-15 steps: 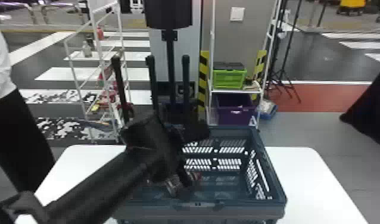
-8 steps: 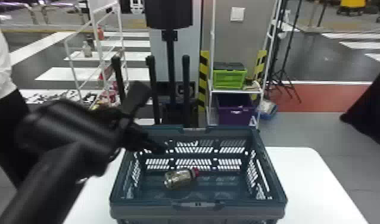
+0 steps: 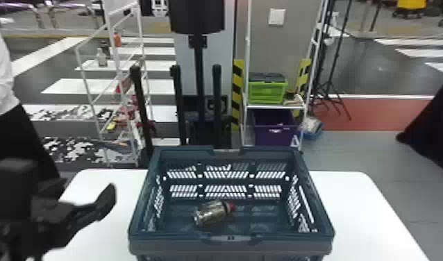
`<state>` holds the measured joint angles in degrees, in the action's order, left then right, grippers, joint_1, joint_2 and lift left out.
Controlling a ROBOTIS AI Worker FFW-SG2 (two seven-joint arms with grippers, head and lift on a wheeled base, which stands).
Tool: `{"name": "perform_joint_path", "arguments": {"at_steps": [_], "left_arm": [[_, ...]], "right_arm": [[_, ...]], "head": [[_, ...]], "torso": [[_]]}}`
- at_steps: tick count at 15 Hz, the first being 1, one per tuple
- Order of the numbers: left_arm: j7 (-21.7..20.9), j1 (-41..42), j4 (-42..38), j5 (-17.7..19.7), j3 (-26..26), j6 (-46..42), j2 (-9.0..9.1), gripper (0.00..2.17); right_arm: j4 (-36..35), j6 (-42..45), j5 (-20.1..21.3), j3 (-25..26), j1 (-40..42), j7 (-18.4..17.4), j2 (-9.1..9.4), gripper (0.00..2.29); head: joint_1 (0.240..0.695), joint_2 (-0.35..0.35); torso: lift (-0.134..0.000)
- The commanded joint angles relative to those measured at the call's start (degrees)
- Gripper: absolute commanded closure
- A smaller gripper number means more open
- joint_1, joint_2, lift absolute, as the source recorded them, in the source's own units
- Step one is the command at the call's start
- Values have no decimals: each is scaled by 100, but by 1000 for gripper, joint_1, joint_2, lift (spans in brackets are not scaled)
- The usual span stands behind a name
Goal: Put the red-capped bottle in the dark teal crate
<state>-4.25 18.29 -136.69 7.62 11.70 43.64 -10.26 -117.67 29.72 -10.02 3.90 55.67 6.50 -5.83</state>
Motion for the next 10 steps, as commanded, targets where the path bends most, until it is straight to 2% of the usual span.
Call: {"name": "perform_joint_path", "arguments": {"at_steps": [1,3,4,6,10], "left_arm": [[522,1221,-60,258,34,-1608,33,39],[829,1977,344,249,-133,-3349,147,46],[812,2231,626,232,-212,-4016,296,46],[750,2548,1197,126,-414,-4807,446,46],[706,2864,1751,56,-573,-5458,569,46]], "right_arm": [[-37,-103,0,-21,-21,0,-41,151],[-80,-120,9,-30,-13,0,-41,151],[-89,-120,9,-30,5,0,-59,151],[-89,-103,0,-30,14,0,-76,151],[-63,-68,0,-38,-21,0,-76,151]], "head": [[499,0],[499,0],[499,0],[499,0],[499,0]], "torso": [[0],[0],[0],[0],[0]]}}
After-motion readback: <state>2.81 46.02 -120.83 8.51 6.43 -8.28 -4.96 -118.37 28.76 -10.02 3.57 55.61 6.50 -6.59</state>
